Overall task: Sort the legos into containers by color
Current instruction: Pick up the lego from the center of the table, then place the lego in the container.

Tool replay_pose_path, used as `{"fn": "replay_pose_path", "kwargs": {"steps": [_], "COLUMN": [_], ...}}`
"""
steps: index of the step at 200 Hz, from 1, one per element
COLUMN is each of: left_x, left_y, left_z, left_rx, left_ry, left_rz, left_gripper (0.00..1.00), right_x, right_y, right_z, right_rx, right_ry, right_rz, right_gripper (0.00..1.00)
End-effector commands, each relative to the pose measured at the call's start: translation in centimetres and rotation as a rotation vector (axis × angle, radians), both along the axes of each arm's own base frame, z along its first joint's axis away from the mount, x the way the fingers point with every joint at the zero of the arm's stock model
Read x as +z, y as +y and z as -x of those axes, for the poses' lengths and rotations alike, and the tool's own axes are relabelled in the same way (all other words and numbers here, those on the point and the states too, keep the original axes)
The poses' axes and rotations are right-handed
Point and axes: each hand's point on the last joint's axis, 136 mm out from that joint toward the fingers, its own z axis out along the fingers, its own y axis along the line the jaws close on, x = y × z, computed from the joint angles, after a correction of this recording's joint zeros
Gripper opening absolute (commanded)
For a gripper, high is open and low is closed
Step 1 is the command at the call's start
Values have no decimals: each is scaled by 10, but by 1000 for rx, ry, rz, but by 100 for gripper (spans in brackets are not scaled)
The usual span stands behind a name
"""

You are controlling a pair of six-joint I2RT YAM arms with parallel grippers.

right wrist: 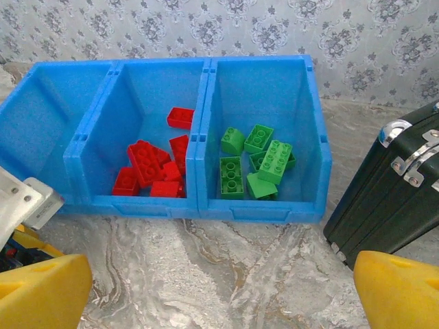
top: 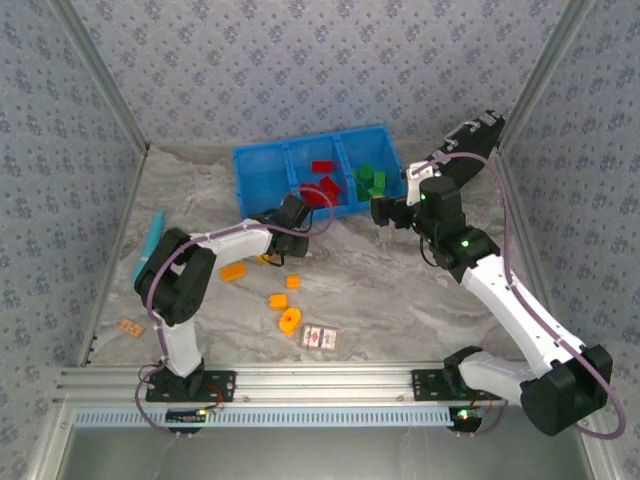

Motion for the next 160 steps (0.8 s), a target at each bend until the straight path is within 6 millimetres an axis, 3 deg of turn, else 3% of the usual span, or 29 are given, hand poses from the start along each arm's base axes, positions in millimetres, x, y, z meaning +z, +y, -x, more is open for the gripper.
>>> {"fn": "replay_pose_path", "kwargs": {"steps": [1, 46, 88, 127, 145, 160], "left_x": [-16, 5, 75, 149, 165, 168], "left_y": [5, 5, 5, 21, 36, 50], "left_z": [6, 3, -8, -27, -40, -52], "left_rx": [0, 2, -8, 4, 30, 63], "left_ry": [51, 14, -113, -301, -355, -378], "left_rz": [-39, -22, 12, -33, -61, -66], "left_gripper": [38, 34, 34, 33, 32, 32], "right_x": [-8, -11, -21, -25, -23, -22], "right_y": [-4, -9, -11, -9, -4, 2], "right_z": [1, -1, -2, -2, 0, 5], "right_rx": [-17, -31, -39, -25, -2, 38], "right_ry": [35, 45, 72, 88, 89, 88], "right_rz": [-4, -2, 0, -15, -34, -60], "right_gripper": [100, 100, 100, 100, 100, 100]}}
